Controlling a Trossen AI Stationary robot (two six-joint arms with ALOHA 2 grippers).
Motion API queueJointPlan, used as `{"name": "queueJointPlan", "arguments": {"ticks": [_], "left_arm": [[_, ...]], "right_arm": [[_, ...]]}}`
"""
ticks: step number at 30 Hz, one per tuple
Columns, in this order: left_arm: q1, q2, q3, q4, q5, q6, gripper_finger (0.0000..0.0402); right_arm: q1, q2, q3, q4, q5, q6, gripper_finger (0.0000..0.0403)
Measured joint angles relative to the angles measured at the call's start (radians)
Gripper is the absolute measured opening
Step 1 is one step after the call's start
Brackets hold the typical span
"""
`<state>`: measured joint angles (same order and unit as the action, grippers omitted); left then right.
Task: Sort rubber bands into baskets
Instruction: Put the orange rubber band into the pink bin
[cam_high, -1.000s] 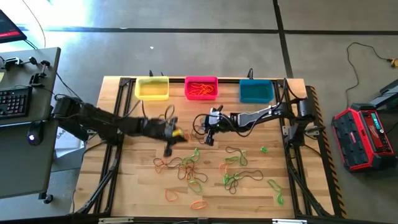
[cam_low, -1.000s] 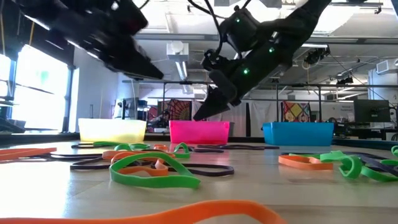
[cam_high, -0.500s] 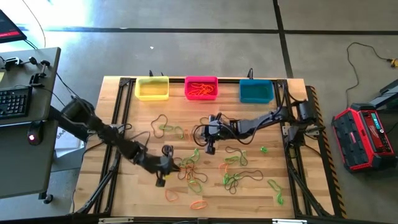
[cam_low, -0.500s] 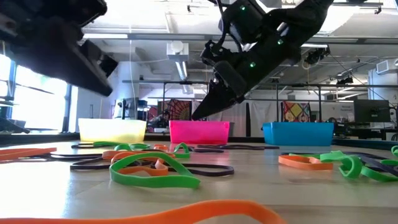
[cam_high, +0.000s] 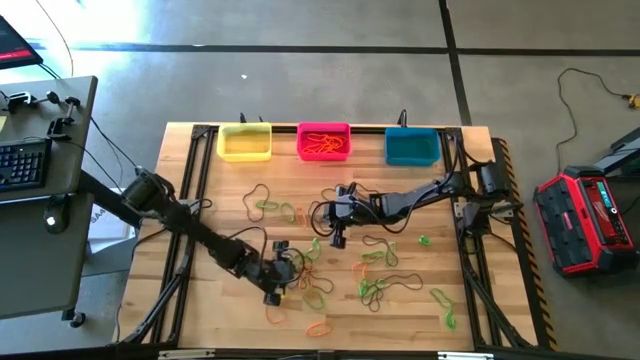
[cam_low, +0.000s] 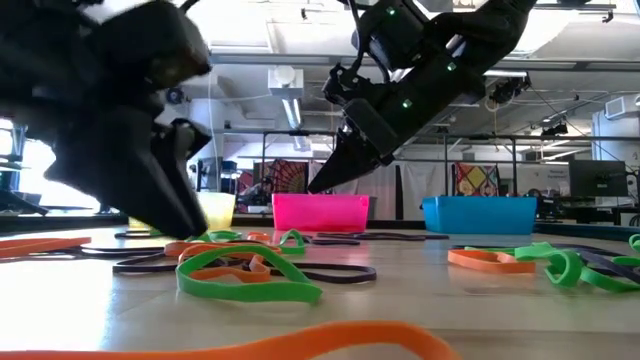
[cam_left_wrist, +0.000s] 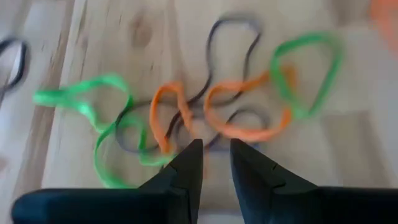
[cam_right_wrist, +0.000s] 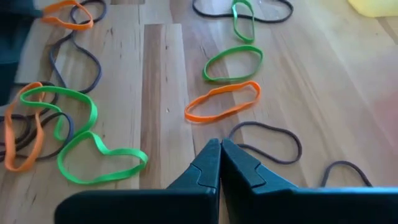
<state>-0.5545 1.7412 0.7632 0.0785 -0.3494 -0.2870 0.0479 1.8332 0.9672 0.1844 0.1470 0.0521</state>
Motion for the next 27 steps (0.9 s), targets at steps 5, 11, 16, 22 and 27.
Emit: {"name": "queueJointPlan", "arguments": {"ticks": [5, 11, 16, 22, 27], "left_arm": [[0.011, -0.002, -0.002, -0.023, -0.002, 0.000, 0.0074], [0.025, -0.002, -0.002, -0.056, 0.036, 0.002, 0.0074], [0.040, 0.002, -0.002, -0.058, 0.052, 0.061, 0.0074], [0.069, 0.002, -0.002, -0.058, 0.082, 0.102, 0.0057], [0.091, 0.001, -0.002, -0.058, 0.170, 0.106, 0.0008]], "right_arm": [[0.000, 0.000, 0.000, -0.001, 0.010, 0.000, 0.0000], [0.000, 0.000, 0.000, -0.001, 0.010, 0.003, 0.0000], [0.000, 0.000, 0.000, -0.007, 0.009, 0.023, 0.0000], [0.000, 0.000, 0.000, -0.013, 0.009, 0.027, 0.0000], [0.000, 0.000, 0.000, -0.014, 0.018, 0.027, 0.0000]]}}
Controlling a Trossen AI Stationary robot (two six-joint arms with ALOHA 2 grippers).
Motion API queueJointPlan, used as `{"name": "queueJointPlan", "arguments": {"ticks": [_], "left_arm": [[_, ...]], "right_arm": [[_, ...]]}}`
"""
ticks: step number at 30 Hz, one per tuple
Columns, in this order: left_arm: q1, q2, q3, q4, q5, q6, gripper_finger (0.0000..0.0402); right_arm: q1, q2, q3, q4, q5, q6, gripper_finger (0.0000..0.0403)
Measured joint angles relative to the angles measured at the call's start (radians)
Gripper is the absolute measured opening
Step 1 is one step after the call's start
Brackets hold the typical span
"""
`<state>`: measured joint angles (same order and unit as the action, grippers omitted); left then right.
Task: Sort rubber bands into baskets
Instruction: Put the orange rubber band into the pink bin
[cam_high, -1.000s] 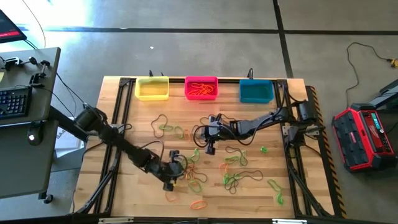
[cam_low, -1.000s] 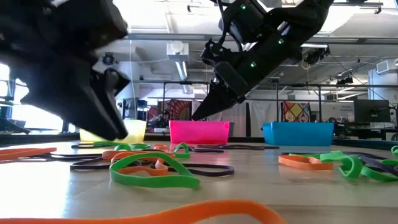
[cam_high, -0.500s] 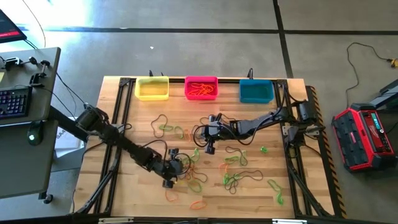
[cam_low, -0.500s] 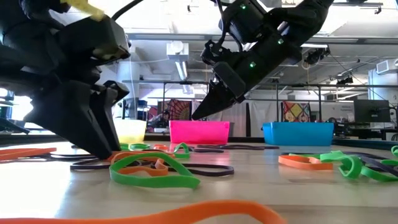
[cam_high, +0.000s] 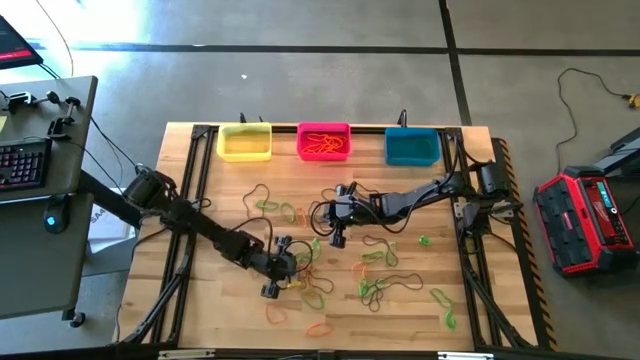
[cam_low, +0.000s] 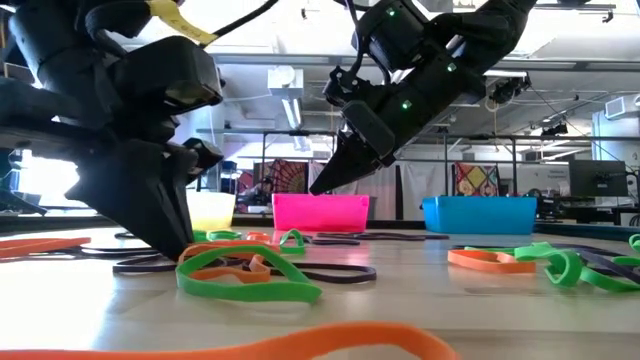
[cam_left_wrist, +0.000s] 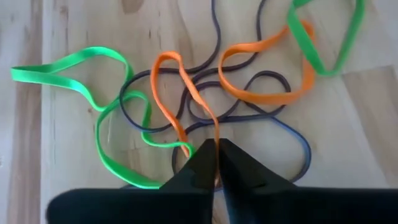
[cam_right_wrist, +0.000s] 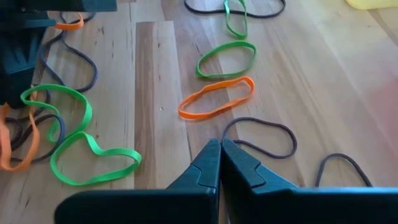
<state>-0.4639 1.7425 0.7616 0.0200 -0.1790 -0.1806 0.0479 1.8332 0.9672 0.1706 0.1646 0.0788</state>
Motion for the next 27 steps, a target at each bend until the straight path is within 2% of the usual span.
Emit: {"name": "queueJointPlan", "arguments": {"ticks": [6, 15, 22, 27], "left_arm": [[0.022, -0.035, 0.000, -0.010, 0.064, -0.030, 0.0002], [0.126, -0.220, 0.000, -0.044, 0.082, -0.096, 0.0001], [0.297, -0.354, 0.000, -0.134, 0.086, -0.054, 0.0000], [0.468, -0.389, 0.000, -0.107, 0.091, 0.031, 0.0000]], "right_arm": [[-0.002, 0.000, 0.000, -0.001, 0.000, 0.000, 0.0000], [0.006, 0.000, 0.000, 0.008, -0.001, 0.000, 0.0000], [0.005, 0.000, 0.000, 0.012, -0.001, 0.032, 0.0000], [0.005, 0.000, 0.000, 0.014, 0.014, 0.037, 0.0000]]}}
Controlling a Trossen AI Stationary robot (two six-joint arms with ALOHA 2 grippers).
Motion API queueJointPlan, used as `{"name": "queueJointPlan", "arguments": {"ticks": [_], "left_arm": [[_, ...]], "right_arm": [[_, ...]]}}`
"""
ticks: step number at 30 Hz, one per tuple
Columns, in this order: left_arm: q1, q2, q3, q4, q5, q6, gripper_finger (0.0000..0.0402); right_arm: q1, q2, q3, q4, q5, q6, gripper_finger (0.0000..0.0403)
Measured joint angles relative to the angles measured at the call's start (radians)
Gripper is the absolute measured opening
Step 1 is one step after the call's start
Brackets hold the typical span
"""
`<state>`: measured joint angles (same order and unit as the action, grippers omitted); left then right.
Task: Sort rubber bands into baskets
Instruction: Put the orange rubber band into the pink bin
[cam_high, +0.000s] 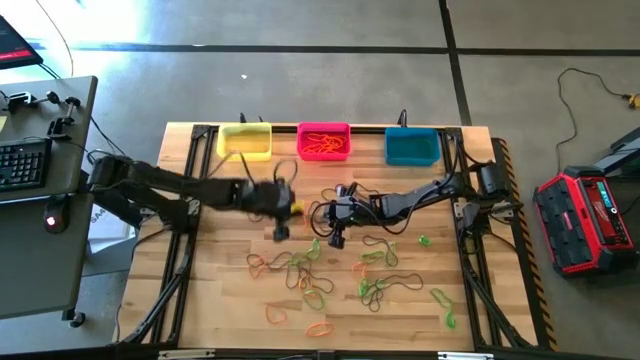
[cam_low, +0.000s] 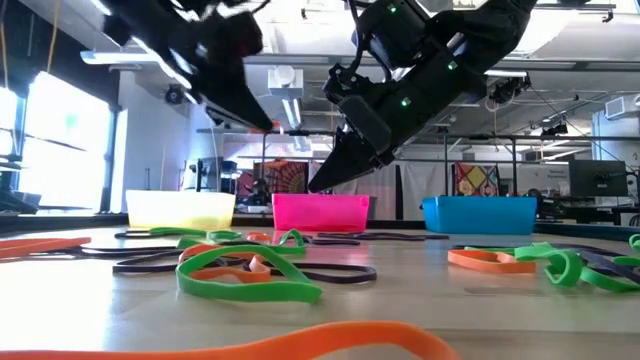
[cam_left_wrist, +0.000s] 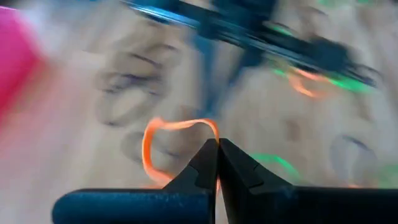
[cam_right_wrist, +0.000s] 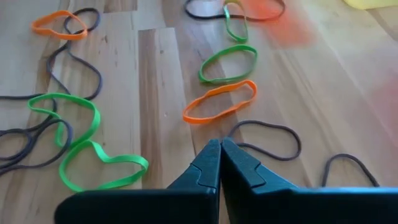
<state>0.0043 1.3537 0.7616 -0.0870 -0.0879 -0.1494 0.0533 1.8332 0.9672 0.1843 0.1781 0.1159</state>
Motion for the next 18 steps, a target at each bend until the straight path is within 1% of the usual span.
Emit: {"name": "queueJointPlan", "arguments": {"ticks": [2, 6, 10, 14, 18], "left_arm": [[0.088, 0.001, 0.000, 0.039, 0.009, 0.030, 0.0000], [0.267, 0.028, 0.000, 0.133, 0.105, 0.113, 0.0000], [0.420, 0.092, 0.055, 0.138, 0.183, 0.173, 0.0000], [0.516, 0.186, 0.143, 0.126, 0.283, 0.242, 0.0000], [0.572, 0.293, 0.254, 0.085, 0.335, 0.315, 0.0000]], "right_arm": [[0.000, 0.000, 0.000, 0.000, 0.013, 0.000, 0.0000], [-0.001, 0.000, 0.000, 0.008, 0.017, 0.000, 0.0000], [-0.001, 0.000, 0.000, 0.022, 0.020, -0.009, 0.0000], [-0.001, 0.000, 0.000, 0.024, 0.020, -0.011, 0.0000], [-0.001, 0.000, 0.000, 0.031, 0.026, -0.011, 0.0000]]}}
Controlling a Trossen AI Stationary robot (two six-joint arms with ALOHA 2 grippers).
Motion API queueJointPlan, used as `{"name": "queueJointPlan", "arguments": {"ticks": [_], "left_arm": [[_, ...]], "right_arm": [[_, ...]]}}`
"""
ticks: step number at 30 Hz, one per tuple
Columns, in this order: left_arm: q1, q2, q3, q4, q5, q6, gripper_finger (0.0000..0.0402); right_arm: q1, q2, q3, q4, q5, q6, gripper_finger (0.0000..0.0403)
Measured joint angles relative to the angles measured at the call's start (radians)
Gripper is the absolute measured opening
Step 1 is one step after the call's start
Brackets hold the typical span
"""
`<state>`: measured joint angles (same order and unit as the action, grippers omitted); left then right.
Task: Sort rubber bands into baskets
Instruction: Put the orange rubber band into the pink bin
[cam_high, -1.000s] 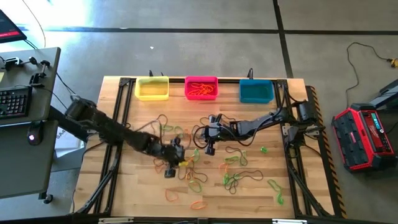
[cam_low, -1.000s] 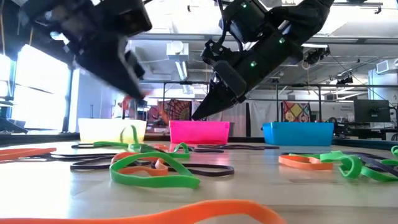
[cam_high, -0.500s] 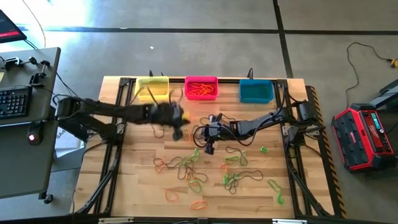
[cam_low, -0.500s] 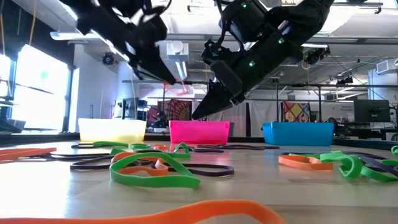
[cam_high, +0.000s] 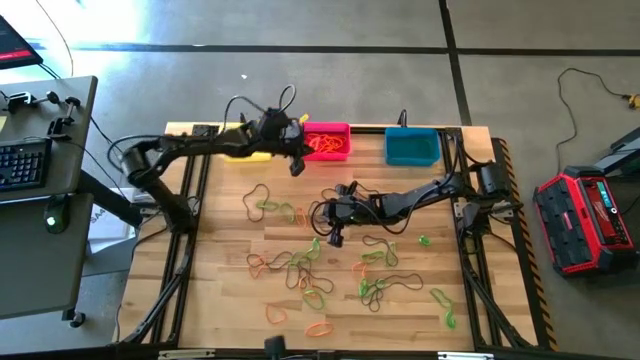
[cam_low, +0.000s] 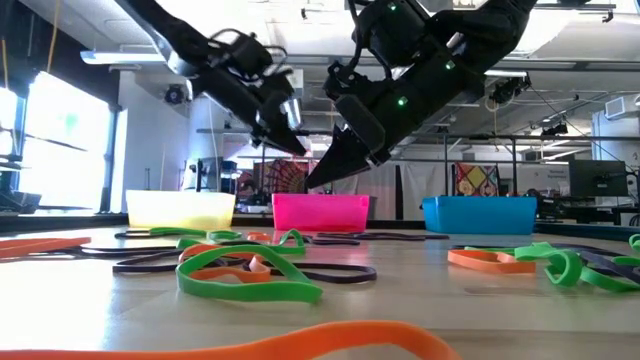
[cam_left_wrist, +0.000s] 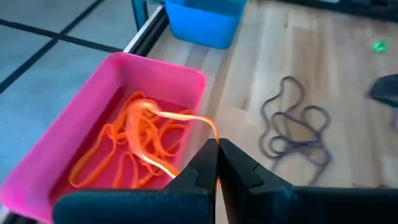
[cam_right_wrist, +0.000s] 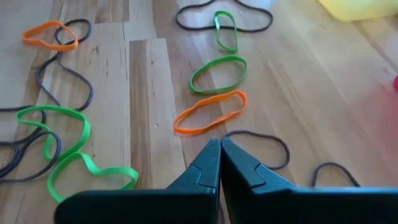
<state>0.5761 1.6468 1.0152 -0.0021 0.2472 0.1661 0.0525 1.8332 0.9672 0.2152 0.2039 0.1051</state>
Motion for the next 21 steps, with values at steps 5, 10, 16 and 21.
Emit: {"name": "queueJointPlan", "arguments": {"ticks": [5, 10, 16, 21], "left_arm": [[0.055, 0.138, 0.143, -0.084, 0.023, 0.081, 0.0000], [0.093, 0.240, 0.244, -0.157, 0.048, 0.138, 0.0000], [0.112, 0.321, 0.297, -0.171, 0.078, 0.160, 0.0000], [0.118, 0.338, 0.305, -0.178, 0.054, 0.153, 0.0014]], "right_arm": [[-0.007, 0.000, 0.000, 0.015, 0.009, 0.000, 0.0000], [-0.008, 0.000, 0.000, 0.018, 0.032, 0.000, 0.0000], [-0.015, 0.000, 0.000, 0.016, 0.032, -0.002, 0.0000], [-0.015, 0.000, 0.000, 0.016, 0.032, -0.014, 0.0000]]}}
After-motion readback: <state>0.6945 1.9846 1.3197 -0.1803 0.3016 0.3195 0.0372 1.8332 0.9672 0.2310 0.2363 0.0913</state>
